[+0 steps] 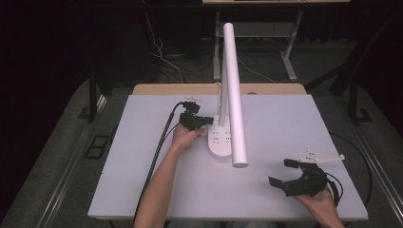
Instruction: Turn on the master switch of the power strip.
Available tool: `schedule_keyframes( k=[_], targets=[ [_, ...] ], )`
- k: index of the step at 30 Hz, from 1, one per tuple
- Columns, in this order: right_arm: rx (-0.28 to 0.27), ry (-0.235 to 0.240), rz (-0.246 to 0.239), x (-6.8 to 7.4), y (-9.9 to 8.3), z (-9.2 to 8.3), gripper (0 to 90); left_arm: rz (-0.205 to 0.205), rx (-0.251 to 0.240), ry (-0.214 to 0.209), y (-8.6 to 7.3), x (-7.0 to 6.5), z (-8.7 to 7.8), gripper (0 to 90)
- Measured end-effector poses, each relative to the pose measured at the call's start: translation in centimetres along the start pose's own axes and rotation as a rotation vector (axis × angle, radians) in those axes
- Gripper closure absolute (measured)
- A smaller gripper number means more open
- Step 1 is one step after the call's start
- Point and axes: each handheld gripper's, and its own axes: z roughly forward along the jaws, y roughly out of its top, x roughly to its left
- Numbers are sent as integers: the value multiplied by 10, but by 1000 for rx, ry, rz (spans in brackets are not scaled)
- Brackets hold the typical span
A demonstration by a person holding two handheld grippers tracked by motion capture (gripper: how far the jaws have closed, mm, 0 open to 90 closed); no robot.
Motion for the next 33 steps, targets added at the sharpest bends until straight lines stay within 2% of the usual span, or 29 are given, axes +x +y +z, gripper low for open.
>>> schedule_keyframes(
  k=[6,10,12,18,21,25,28,29,32,33],
  targets=[
    [2,-2,4,0,0,0,4,51,-10,7,5,-6,-13,899],
    [4,-1,4,0,0,1,4,119,32,33,7,-8,-22,898],
    [2,-3,-1,-1,0,1,4,113,21,34,7,-10,-26,898],
    [4,-2,-2,-1,0,1,4,147,27,19,11,-12,-44,865],
    [4,-1,-3,0,0,1,4,136,7,10,12,-16,-53,830],
    [5,0,-1,0,0,1,4,146,1,-13,14,-21,-65,735],
    [5,1,-2,0,0,1,4,130,22,-13,15,-22,-71,612],
    [5,1,-2,0,0,1,4,120,14,-17,15,-22,-73,586],
    [3,1,-4,0,0,1,4,125,11,-12,13,-23,-80,486],
    [2,1,-4,0,0,1,4,110,1,-11,12,-24,-81,446]
  ],
)
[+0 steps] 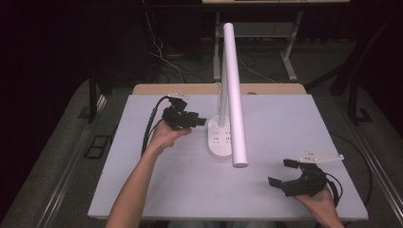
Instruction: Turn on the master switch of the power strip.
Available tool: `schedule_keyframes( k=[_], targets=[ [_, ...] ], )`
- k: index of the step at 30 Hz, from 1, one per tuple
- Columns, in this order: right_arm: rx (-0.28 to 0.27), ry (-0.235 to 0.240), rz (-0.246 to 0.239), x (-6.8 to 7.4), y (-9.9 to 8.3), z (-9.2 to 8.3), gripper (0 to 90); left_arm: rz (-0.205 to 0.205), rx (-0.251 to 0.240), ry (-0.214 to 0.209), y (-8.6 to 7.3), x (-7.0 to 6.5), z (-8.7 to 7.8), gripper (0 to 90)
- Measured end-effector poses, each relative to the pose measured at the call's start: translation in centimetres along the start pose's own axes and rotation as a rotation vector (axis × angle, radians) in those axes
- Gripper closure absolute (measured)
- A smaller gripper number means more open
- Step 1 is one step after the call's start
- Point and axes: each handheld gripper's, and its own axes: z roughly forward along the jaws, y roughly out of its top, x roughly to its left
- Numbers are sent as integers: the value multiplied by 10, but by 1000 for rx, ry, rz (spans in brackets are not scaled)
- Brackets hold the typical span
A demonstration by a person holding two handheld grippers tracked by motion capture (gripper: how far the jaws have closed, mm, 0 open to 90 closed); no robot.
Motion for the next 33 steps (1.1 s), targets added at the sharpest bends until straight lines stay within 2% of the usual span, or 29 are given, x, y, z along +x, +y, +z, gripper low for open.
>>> schedule_keyframes(
  k=[5,8,11,14,21,33],
  targets=[
    [1,0,1,0,0,0,4,11,-10,-17,-5,2,-13,237],
    [1,0,3,0,0,0,4,1,-8,-17,-8,1,-18,151],
    [1,0,2,0,0,1,4,-6,-15,-21,-12,0,-25,109],
    [1,1,3,0,0,1,4,-1,-8,-28,-14,-2,-31,4],
    [1,0,2,0,0,1,4,4,-21,-15,-25,-5,-49,0],
    [5,1,0,1,0,2,4,-27,-46,-13,-58,-5,-70,0]
  ],
)
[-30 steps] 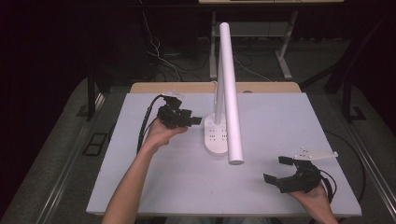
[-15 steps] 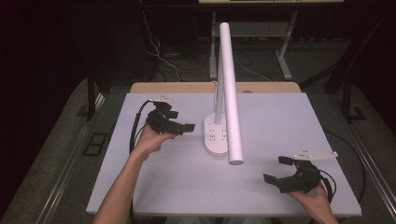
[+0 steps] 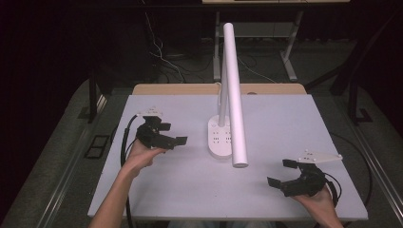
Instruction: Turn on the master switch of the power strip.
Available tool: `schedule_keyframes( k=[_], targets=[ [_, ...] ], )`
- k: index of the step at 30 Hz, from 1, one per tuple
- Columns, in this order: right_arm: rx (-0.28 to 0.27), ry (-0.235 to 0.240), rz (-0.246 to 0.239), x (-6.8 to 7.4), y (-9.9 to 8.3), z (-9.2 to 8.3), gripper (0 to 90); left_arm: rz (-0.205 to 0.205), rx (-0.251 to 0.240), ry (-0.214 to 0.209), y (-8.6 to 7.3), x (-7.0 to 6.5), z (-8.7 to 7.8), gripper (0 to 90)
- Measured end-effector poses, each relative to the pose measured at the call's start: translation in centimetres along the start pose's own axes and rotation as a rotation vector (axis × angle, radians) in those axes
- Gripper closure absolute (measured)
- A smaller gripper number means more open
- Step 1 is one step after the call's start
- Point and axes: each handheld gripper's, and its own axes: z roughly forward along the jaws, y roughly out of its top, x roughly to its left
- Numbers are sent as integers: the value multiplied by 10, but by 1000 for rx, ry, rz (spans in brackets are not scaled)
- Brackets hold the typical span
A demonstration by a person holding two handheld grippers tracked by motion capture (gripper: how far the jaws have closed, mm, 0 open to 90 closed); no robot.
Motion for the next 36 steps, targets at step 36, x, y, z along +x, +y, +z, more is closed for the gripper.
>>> schedule_keyframes(
  k=[36],
  targets=[
    [4,5,-7,5,0,2,4,-16,-47,-29,-90,-32,-9,0]
  ],
)
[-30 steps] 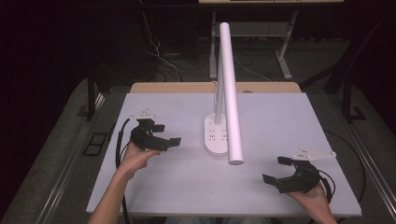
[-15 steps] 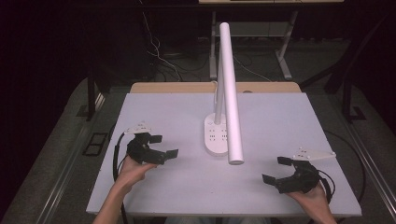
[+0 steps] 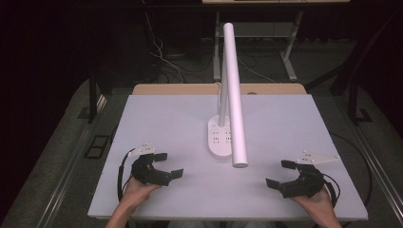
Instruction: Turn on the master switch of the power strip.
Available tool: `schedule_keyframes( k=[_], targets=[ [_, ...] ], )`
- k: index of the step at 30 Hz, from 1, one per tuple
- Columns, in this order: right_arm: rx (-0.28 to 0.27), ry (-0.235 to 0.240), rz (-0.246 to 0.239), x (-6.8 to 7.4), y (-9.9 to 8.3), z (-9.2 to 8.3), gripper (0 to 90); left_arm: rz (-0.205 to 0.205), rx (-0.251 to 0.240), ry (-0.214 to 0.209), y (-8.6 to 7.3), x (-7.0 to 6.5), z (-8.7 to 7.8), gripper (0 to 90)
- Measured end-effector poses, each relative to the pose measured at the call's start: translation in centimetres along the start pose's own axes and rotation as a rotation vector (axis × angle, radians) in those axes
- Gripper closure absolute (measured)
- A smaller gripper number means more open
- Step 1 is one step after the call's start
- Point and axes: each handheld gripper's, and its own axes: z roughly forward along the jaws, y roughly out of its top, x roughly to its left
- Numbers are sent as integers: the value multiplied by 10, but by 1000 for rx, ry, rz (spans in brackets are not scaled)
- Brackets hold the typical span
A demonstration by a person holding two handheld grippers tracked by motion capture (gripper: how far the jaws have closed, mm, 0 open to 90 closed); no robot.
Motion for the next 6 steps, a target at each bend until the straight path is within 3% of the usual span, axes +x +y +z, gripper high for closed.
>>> schedule_keyframes(
  k=[6],
  targets=[
    [-2,3,-2,2,-1,-1,4,0,6,-1,-8,-5,2,0]
  ],
)
